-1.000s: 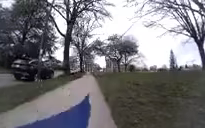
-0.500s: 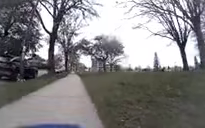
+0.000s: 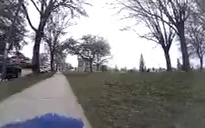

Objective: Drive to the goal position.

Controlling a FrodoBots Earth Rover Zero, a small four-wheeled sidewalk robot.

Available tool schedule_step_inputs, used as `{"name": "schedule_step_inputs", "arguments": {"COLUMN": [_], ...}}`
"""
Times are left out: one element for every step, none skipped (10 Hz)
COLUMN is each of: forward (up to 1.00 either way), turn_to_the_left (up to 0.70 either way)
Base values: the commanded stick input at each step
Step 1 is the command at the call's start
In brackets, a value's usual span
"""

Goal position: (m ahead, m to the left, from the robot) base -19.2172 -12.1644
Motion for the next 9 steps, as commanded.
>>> {"name": "schedule_step_inputs", "arguments": {"forward": [0.00, 0.00, 0.00, 0.00, 0.00, 0.00, 0.00, 0.00, 0.00], "turn_to_the_left": [-0.70, -0.70, -0.70, -0.70, -0.70, -0.70, -0.70, -0.70, -0.70]}}
